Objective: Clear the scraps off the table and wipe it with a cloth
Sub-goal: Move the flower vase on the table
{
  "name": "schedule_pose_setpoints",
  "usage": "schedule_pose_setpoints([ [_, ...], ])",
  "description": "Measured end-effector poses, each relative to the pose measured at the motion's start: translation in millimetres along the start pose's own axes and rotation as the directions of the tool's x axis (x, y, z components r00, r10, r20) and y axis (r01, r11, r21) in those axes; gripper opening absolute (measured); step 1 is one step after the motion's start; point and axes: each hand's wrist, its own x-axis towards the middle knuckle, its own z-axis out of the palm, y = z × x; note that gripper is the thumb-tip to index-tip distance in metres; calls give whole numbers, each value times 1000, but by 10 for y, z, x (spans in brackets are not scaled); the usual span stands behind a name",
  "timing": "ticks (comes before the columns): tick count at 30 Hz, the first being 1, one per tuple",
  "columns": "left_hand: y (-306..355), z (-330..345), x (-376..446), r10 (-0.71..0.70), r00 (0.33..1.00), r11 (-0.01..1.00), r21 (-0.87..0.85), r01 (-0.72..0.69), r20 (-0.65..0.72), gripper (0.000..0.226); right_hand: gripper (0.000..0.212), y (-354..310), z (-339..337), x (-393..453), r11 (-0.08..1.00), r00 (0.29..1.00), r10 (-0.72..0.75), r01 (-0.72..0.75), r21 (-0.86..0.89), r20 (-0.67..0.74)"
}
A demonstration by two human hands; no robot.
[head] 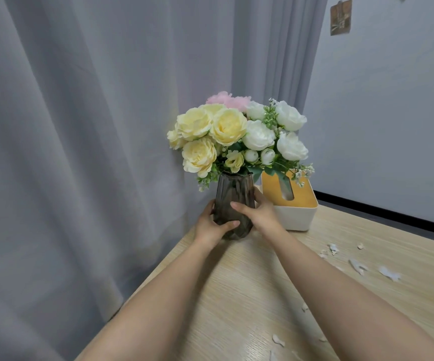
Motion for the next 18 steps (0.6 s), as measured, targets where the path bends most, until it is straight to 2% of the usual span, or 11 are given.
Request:
schedule_pose_setpoints([
  [10, -21, 97, -97, 60, 998, 996, -58, -61, -27, 72, 80, 91, -72, -36, 997, 1000, -15, 16, -79, 22],
  [15, -46, 90, -95, 22, 1000, 997, -79, -21, 9, 84, 84, 46, -58, -136, 996, 1000, -4, 6, -90, 20],
  [18, -36, 65, -93, -9, 999, 998, -55, 10, 35, 79, 81, 23, -67, -249, 995, 1000, 28, -28, -98, -1],
])
